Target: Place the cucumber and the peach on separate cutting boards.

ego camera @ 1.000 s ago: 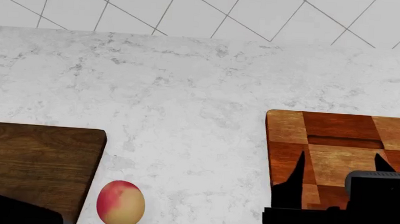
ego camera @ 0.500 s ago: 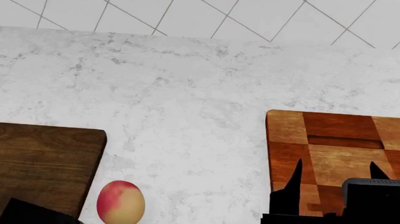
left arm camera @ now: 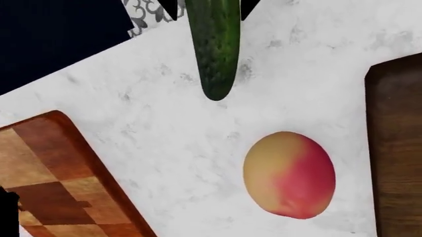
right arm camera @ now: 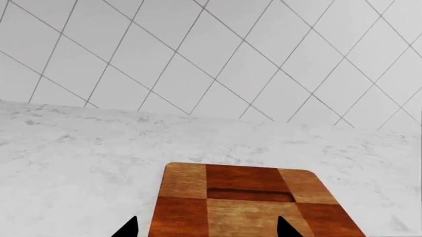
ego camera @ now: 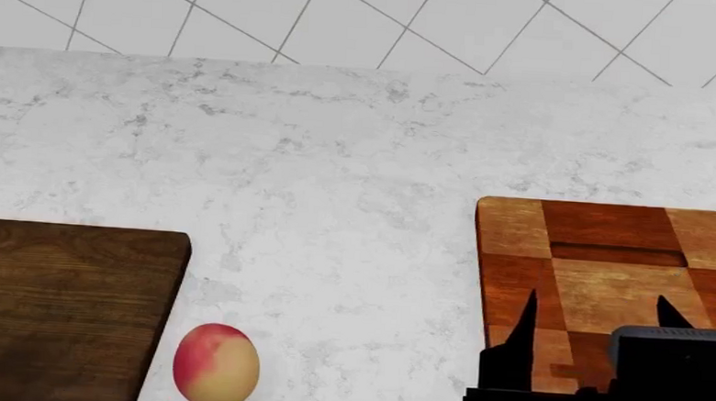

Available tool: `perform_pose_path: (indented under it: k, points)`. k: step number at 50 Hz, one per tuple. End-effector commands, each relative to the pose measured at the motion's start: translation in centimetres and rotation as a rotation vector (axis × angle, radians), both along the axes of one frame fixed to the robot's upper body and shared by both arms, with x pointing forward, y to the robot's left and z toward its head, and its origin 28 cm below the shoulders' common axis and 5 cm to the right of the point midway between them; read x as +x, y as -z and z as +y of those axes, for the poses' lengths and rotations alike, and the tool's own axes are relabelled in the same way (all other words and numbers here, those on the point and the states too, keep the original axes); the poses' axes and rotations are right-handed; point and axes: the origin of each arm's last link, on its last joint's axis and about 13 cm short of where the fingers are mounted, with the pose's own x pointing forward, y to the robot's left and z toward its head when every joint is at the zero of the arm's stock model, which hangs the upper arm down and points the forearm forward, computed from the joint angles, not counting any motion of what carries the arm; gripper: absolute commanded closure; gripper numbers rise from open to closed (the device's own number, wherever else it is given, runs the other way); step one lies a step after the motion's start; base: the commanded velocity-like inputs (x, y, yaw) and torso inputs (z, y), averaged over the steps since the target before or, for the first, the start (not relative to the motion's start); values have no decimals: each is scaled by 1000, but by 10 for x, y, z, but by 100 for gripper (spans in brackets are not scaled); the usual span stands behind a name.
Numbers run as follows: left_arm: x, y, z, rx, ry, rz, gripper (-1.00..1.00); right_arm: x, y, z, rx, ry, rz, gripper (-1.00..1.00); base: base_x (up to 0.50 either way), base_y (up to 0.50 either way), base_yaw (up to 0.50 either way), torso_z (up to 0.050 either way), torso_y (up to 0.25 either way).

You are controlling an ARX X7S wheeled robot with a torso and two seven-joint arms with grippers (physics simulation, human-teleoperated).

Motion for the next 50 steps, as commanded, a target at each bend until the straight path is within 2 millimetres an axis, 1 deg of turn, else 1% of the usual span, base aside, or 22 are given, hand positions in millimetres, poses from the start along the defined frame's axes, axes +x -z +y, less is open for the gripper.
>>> perform_pose_path:
  k: [1, 2, 4, 5, 8, 13, 19, 22, 24, 27, 30, 33, 36, 37, 38, 41, 44, 45, 50]
  points:
    - [-14, -34, 3, -117, -26, -69, 100, -2, 0, -1, 10, 12, -5, -100, 0, 0, 0, 0, 0]
    - [-13, -42, 5, -117, -31, -102, 100, -2, -1, -1, 10, 11, -5, -100, 0, 0, 0, 0, 0]
    - [-11, -51, 8, -114, -44, -139, 100, -1, -1, -1, 10, 10, -6, -100, 0, 0, 0, 0, 0]
    - [-8, -58, 11, -114, -59, -168, 100, -1, -3, -1, 11, 8, -10, -100, 0, 0, 0, 0, 0]
    - [3, -70, 21, -114, -105, -215, 100, -1, -6, 1, 10, 6, -14, -100, 0, 0, 0, 0, 0]
    - [16, -82, 33, -110, -162, -264, 100, -2, -10, 2, 5, -1, -21, -100, 0, 0, 0, 0, 0]
    - [32, -87, 51, -70, -245, -301, 100, -2, -13, 4, 2, -7, -26, -100, 0, 0, 0, 0, 0]
    - [40, -86, 61, -37, -271, -307, 100, -1, -13, 5, 2, -15, -26, -100, 0, 0, 0, 0, 0]
    - [52, -82, 72, -7, -312, -295, 100, 0, -16, 5, 3, -24, -30, -100, 0, 0, 0, 0, 0]
    - [64, -81, 82, 29, -345, -299, 100, 0, -19, 6, 9, -41, -34, -100, 0, 0, 0, 0, 0]
    - [73, -82, 90, 52, -372, -305, 100, 0, -22, 7, 15, -58, -37, -100, 0, 0, 0, 0, 0]
    - [86, -81, 99, 72, -408, -298, 100, -1, -27, 8, 30, -89, -48, -100, 0, 0, 0, 0, 0]
    - [96, -72, 104, 101, -427, -277, 100, -2, -32, 8, 27, -106, -47, -100, 0, 0, 0, 0, 0]
    - [102, -68, 107, 111, -438, -260, 100, -2, -33, 9, 23, -112, -47, -100, 0, 0, 0, 0, 0]
    - [105, -67, 108, 117, -442, -256, 100, -1, -34, 9, 23, -114, -46, -100, 0, 0, 0, 0, 0]
    - [122, -62, 117, 133, -479, -245, 100, -2, -36, 9, 16, -123, -49, -100, 0, 0, -1, 0, 0]
    - [131, -58, 121, 157, -486, -230, 100, -2, -30, 9, 15, -129, -30, -100, 0, 0, 0, 0, 0]
    - [137, -54, 124, 179, -488, -212, 100, -3, -24, 10, 16, -128, -17, -100, 0, 0, 0, 0, 0]
    - [142, -46, 129, 210, -482, -168, 100, -2, -22, 11, 16, -129, -5, -100, 0, 0, 0, 0, 0]
